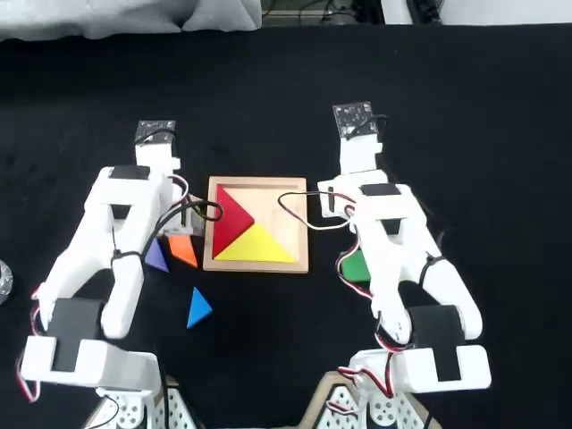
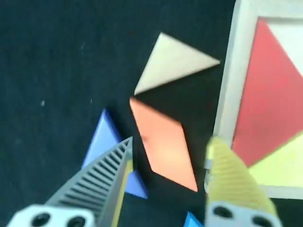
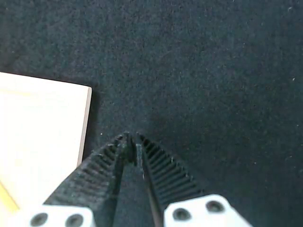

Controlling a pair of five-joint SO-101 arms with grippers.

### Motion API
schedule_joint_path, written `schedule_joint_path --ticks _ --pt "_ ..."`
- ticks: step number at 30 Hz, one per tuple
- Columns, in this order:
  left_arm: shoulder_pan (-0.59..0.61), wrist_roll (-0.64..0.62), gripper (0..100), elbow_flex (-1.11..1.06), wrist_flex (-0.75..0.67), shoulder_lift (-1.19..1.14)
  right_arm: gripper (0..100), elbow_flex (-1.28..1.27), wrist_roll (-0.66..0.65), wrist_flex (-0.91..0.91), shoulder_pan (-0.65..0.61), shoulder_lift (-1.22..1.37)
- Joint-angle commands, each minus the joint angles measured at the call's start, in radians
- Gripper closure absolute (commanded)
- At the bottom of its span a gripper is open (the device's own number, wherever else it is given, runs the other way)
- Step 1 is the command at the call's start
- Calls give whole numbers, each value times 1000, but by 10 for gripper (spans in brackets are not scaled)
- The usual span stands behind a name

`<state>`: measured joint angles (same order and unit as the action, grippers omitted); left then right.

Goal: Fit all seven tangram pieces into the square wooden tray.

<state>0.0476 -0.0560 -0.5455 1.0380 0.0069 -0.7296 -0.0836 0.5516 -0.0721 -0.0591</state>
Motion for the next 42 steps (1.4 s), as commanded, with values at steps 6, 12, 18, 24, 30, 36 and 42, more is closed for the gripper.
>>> schedule_joint_path --ticks 6,12,18,24,30,36,42 --pt "21 -63 680 -111 -87 63 987 16 6 -18 -12 -47" --pt "24 -64 680 -114 -97 72 987 16 6 -18 -12 -47" --pt "74 -57 757 -114 -97 74 987 16 6 -18 -12 -47" --pt "84 -55 767 -124 -98 63 987 16 6 -18 -12 -47" --pt "36 -57 766 -114 -100 63 987 16 6 -18 -12 -47" --pt "19 -54 766 -150 -183 60 987 16 6 -15 -5 -53" --pt "12 48 768 -111 -149 9 987 16 15 -17 26 -54"
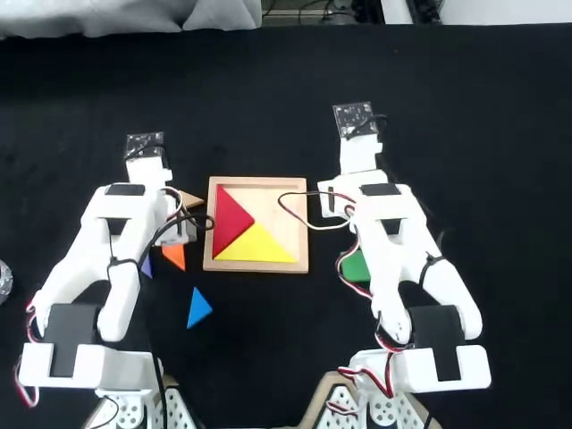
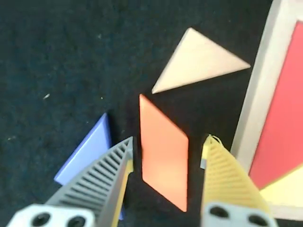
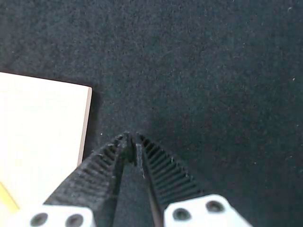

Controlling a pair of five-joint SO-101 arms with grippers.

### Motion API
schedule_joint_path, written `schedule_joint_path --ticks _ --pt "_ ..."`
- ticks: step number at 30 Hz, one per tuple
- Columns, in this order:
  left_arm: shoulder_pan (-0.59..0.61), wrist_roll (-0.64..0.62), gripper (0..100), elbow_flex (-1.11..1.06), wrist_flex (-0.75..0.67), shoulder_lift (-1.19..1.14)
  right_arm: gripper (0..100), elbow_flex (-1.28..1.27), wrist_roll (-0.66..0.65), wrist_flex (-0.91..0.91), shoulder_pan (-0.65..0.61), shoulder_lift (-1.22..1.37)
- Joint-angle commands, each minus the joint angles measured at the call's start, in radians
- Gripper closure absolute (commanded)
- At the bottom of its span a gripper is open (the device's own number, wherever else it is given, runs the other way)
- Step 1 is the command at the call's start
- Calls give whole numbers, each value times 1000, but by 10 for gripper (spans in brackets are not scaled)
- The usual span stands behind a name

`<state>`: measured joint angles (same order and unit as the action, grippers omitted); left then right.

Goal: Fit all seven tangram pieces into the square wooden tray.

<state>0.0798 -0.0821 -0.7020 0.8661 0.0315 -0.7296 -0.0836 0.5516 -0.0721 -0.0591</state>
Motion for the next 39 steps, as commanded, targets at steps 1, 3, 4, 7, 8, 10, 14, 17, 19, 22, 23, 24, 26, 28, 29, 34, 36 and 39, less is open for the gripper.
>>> schedule_joint_path --ticks 1,3,4,7,8,10,14,17,19,22,23,24,26,28,29,34,36,39 --pt "-21 78 768 58 32 -28 987 18 15 -18 31 -54" --pt "-21 83 771 79 41 -54 987 18 15 -18 31 -54" --pt "-21 83 772 87 46 -64 987 18 15 -18 31 -54" --pt "-21 83 773 117 81 -91 987 18 15 -18 31 -54" --pt "-19 83 773 125 87 -97 987 18 15 -18 31 -54" --pt "-19 83 773 134 89 -107 987 18 15 -18 31 -54" --pt "-19 83 777 134 87 -112 987 18 15 -18 31 -54" --pt "-19 83 844 127 89 -107 987 18 15 -18 31 -54" --pt "-19 84 893 127 89 -107 987 19 15 -18 31 -54" --pt "-19 84 909 125 91 -107 987 19 15 -18 28 -54" --pt "-18 84 909 125 92 -109 987 19 15 -18 28 -54" --pt "-15 84 910 125 92 -109 987 19 15 -18 28 -53" --pt "-12 84 912 130 123 -104 987 21 15 -18 28 -51" --pt "-18 84 912 147 184 -87 987 21 15 -20 31 -51" --pt "-21 83 912 165 230 -68 987 22 15 -20 31 -54" --pt "-96 55 912 289 460 130 987 24 15 -21 60 -54" --pt "-143 -28 910 348 511 216 987 24 17 -38 74 -54" --pt "-232 -212 909 397 512 293 987 21 17 -48 86 -56"
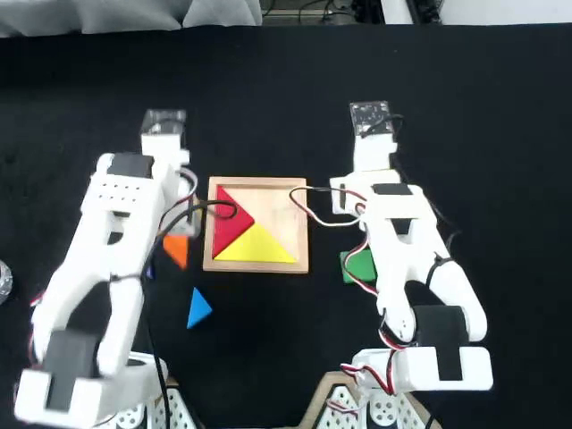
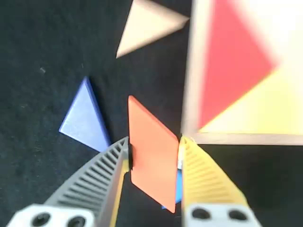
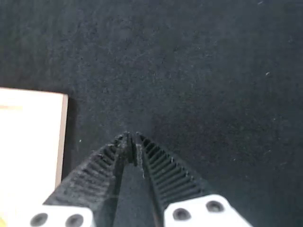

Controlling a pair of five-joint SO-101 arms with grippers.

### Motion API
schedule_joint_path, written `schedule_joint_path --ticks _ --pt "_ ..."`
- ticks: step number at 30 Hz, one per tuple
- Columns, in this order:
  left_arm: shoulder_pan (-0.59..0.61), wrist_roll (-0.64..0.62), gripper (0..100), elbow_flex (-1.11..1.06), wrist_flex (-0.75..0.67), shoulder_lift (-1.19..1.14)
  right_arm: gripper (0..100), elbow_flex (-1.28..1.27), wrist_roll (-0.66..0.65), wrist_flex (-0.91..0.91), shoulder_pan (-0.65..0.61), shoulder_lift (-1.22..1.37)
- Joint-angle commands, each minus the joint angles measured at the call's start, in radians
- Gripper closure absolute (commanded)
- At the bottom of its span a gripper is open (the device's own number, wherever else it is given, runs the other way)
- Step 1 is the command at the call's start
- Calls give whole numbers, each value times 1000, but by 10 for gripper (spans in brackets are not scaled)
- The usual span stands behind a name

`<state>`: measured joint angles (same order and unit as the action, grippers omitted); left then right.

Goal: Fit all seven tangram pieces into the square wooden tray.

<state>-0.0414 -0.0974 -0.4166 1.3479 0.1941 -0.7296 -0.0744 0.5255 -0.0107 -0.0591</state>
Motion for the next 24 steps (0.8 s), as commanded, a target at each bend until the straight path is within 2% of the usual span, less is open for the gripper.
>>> schedule_joint_path --ticks 1,7,9,12,15,24 --pt "-153 -245 909 116 12 133 987 22 8 -21 25 -56" --pt "-392 -292 909 85 -204 63 987 24 9 -23 54 -56" --pt "-443 -382 909 82 -265 35 987 24 38 -28 66 -56" --pt "-466 -548 909 81 -328 -9 987 18 66 -68 91 -56" --pt "-481 -617 909 81 -373 -80 987 24 69 -74 118 -51" --pt "-450 -635 909 90 -503 -307 987 15 71 -115 126 -47"
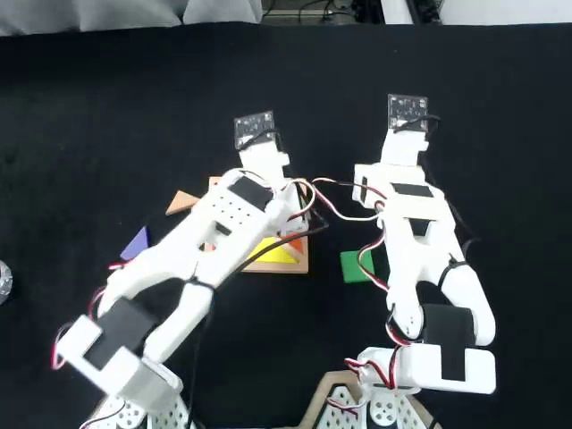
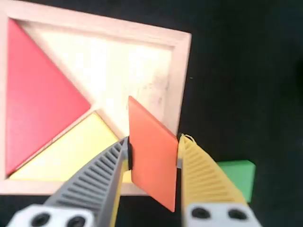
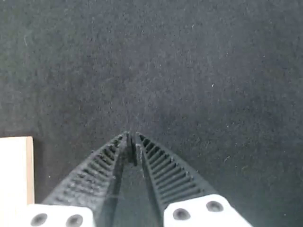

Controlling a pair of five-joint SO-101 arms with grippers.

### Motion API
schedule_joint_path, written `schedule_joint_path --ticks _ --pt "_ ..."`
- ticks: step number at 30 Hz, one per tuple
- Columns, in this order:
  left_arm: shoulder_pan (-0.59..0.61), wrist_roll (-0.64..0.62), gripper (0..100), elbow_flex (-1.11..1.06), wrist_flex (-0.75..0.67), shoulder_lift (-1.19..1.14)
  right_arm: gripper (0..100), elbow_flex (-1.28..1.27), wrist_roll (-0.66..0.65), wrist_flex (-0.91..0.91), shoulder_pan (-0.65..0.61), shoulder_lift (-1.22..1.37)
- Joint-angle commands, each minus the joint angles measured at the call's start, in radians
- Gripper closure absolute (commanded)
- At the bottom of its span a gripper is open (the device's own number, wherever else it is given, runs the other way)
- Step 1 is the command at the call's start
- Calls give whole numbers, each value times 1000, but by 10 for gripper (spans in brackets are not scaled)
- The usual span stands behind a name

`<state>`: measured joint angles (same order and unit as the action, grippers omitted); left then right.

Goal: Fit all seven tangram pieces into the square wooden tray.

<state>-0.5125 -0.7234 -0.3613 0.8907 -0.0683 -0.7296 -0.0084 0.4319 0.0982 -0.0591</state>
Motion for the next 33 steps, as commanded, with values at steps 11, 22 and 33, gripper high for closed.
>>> schedule_joint_path --ticks 11,22,33 --pt "35 83 854 56 -41 -83 987 15 5 -20 15 -47" --pt "35 83 755 42 -44 -81 987 15 0 -20 14 -47" --pt "189 121 755 70 -172 -83 987 15 0 -20 14 -47"
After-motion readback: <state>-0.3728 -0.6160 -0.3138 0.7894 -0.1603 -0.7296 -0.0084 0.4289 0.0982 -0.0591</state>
